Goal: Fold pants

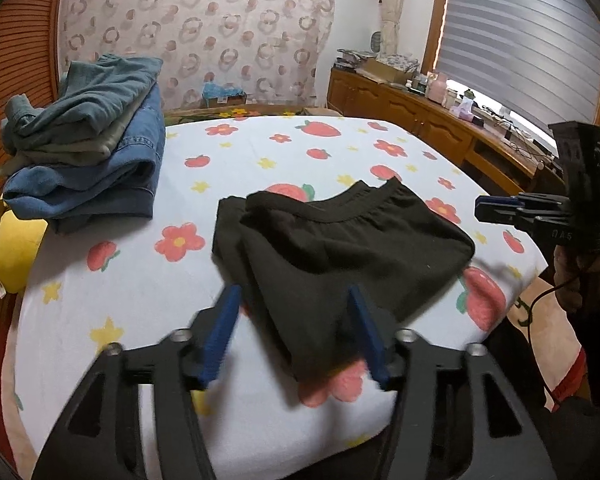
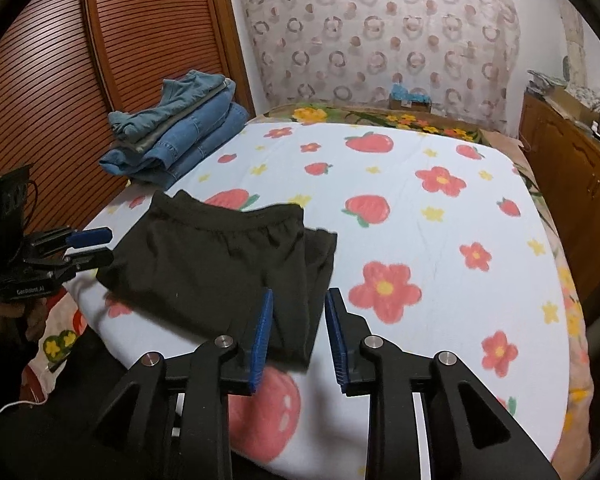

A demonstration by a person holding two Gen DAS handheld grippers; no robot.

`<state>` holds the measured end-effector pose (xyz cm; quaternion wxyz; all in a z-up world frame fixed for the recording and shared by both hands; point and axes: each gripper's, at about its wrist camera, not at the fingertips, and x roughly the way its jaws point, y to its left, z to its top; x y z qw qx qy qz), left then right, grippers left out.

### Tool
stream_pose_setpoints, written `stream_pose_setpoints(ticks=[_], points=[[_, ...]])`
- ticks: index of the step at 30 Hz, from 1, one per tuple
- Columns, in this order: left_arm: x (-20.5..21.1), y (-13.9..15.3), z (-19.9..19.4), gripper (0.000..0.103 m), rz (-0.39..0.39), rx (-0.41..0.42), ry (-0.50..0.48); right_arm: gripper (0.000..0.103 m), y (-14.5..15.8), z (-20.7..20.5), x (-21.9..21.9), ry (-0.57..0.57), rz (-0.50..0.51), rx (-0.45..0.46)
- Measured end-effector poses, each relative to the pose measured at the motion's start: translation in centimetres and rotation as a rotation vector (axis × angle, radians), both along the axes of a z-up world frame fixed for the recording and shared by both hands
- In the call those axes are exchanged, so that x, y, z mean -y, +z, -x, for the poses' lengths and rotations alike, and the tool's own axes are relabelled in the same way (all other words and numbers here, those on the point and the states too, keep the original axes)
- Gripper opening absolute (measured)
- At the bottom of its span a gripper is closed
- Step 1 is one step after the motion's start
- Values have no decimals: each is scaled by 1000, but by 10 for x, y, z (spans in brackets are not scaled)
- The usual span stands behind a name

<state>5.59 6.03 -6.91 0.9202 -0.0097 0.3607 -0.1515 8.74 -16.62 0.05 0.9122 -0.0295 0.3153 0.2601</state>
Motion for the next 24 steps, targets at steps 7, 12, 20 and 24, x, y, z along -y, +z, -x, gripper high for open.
stream_pose_setpoints(ticks=[7, 12, 20, 24], points=[[2, 2, -21, 66, -9, 13, 14, 29, 4, -38, -24, 38, 19, -15], [0, 1, -35, 66, -5, 6, 28, 29, -2, -66, -43, 64, 49, -61], [-3, -7, -47, 66, -7, -21, 43, 29, -9, -105, -59, 65, 71, -137], [-4, -7, -48, 66, -9, -19, 47, 7, -10, -114, -66, 101, 61, -151]])
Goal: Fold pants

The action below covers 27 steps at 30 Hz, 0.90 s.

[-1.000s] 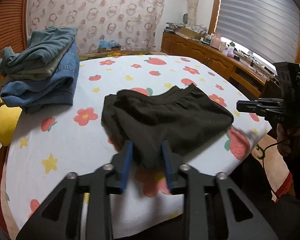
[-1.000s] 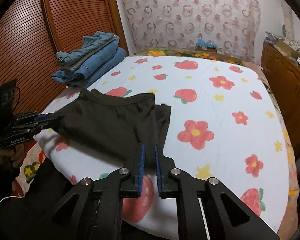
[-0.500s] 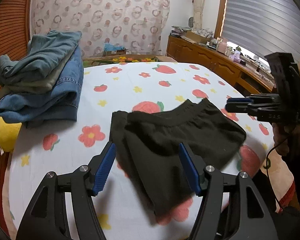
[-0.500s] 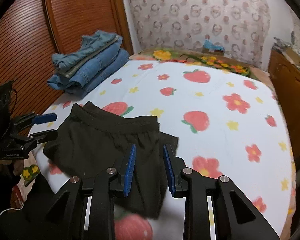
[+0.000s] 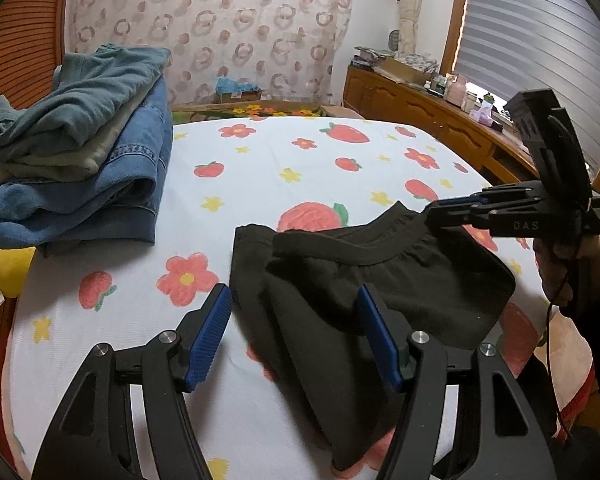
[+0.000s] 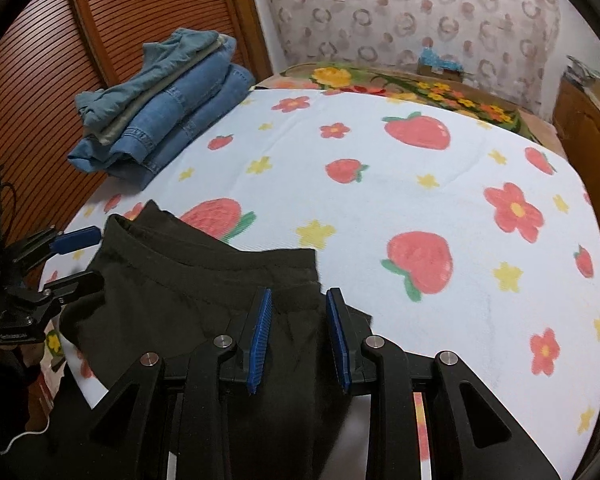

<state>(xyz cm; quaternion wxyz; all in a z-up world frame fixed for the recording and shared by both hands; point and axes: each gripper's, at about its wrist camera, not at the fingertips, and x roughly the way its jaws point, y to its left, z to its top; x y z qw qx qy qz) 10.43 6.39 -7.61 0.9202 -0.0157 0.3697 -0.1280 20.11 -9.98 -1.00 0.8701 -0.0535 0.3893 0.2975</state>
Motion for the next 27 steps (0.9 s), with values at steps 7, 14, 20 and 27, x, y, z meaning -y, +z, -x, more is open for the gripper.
stream_pose_setpoints(ticks=[7, 14, 20, 27], points=[[-1, 7, -4, 66, 5, 32, 5, 6, 14, 5, -4, -18, -45, 116], [3, 5, -15, 43, 20, 31, -35, 6, -7, -8, -17, -40, 35, 78], [3, 2, -21, 21, 26, 33, -39, 6, -11, -13, -18, -53, 35, 67], [3, 11, -25, 17, 32, 49, -36, 6, -8, -10, -16, -56, 25, 70]])
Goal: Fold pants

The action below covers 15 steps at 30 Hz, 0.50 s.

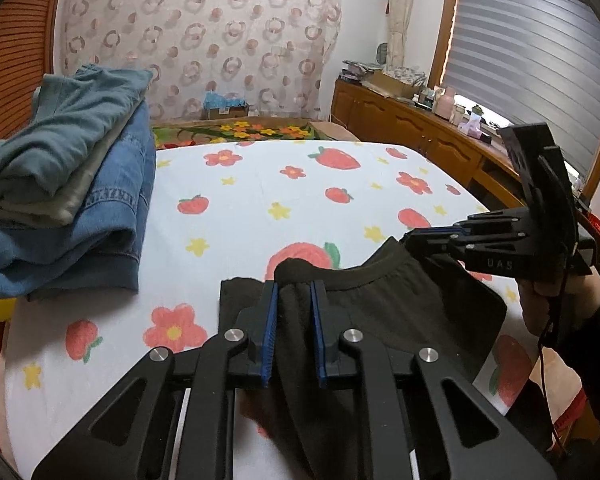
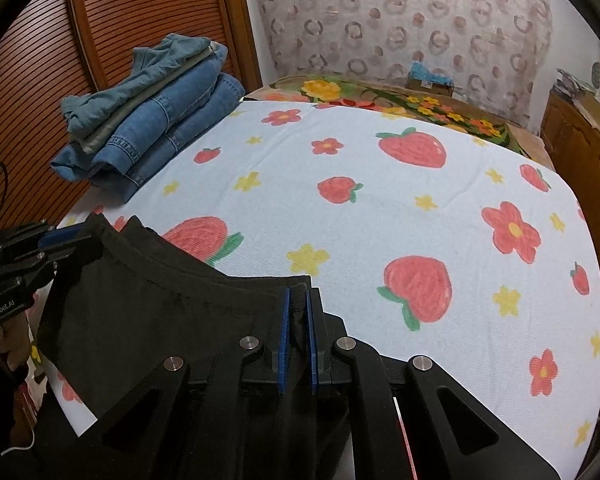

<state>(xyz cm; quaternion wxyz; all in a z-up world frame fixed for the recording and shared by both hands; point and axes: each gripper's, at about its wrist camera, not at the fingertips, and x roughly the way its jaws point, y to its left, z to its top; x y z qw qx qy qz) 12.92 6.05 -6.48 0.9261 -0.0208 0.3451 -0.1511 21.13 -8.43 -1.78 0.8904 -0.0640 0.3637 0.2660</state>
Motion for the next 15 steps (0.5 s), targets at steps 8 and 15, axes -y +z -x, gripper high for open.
stream_pose_setpoints(ticks=[8, 15], points=[[4, -3, 1, 17, -35, -9, 16, 11, 5, 8, 7, -6, -13, 13], [8, -1, 2, 17, -41, -4, 14, 11, 12, 25, 13, 5, -10, 33]])
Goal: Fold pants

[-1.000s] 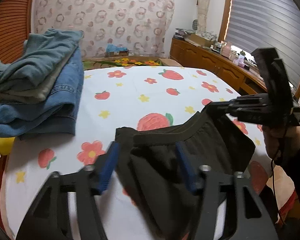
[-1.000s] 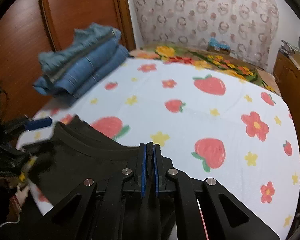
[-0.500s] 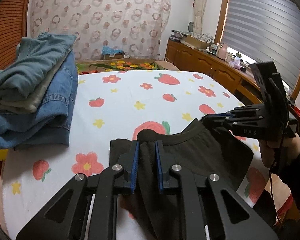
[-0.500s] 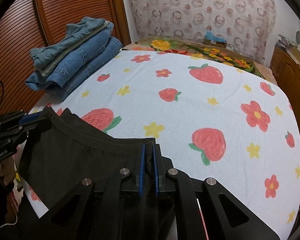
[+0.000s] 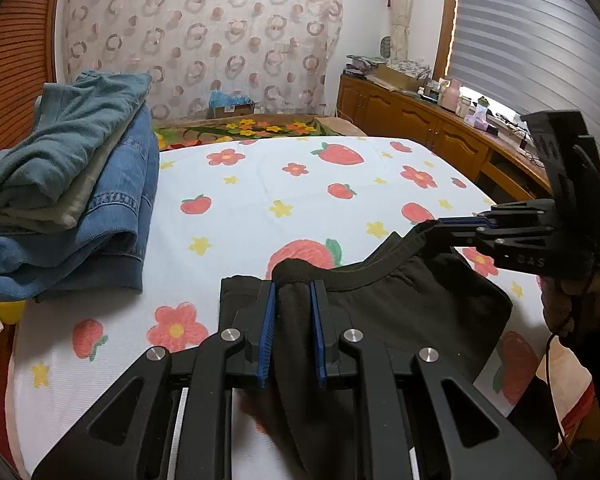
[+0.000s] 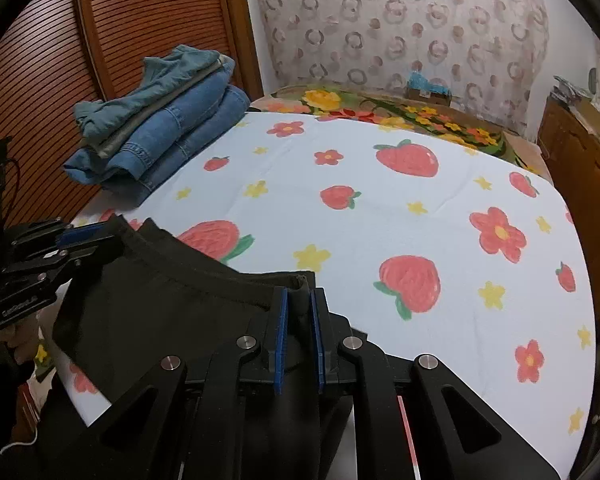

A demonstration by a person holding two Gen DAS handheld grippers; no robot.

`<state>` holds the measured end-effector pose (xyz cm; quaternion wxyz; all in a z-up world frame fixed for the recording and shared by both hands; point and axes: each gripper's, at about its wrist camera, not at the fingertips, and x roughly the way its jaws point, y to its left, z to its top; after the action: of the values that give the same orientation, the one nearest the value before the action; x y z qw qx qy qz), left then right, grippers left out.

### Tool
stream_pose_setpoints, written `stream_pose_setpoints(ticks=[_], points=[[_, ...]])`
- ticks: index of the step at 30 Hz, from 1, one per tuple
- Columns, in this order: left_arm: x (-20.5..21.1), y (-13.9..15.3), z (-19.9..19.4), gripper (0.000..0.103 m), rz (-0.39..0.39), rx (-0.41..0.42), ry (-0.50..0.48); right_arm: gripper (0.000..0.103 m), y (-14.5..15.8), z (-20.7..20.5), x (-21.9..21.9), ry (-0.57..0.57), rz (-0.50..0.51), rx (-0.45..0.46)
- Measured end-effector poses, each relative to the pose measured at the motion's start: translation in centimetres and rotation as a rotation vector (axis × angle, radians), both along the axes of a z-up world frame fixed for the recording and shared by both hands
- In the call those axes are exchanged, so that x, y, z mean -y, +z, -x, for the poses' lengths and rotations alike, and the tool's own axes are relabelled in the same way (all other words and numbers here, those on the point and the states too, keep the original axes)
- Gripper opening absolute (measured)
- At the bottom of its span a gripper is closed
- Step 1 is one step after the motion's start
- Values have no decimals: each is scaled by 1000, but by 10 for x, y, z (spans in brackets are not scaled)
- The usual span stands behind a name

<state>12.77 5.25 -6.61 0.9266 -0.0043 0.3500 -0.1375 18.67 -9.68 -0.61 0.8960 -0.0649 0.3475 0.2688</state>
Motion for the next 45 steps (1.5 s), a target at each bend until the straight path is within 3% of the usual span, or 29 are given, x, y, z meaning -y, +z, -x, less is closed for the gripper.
stream_pose_setpoints(ticks=[4, 6, 8, 17, 20, 21, 23, 27, 45], points=[[0, 1, 2, 17, -5, 4, -2, 17, 3, 11, 6, -1, -4, 2], [0, 1, 2, 17, -5, 3, -1, 30, 3, 18, 10, -7, -8, -2], [0, 1, 2, 17, -5, 2, 1, 36, 1, 24, 17, -14, -18, -14], [-7, -5, 1, 27, -10, -37, 30, 41, -14, 27, 29, -71, 36, -58], [-12, -9, 1, 40, -1, -47, 39, 42, -14, 25, 24, -68, 33, -63], [-13, -9, 2, 50, 4, -46, 41, 42, -15, 24, 23, -66, 33, -63], [-16, -10, 2, 53, 16, -45, 44, 42, -16, 23, 19, -65, 36, -66], [-20, -12, 4, 71, 21, -51, 53, 42, -21, 18, 16, -64, 48, -66], [-25, -32, -6, 72, 33, -137, 67, 67, -31, 11, 14, -48, 54, -2]])
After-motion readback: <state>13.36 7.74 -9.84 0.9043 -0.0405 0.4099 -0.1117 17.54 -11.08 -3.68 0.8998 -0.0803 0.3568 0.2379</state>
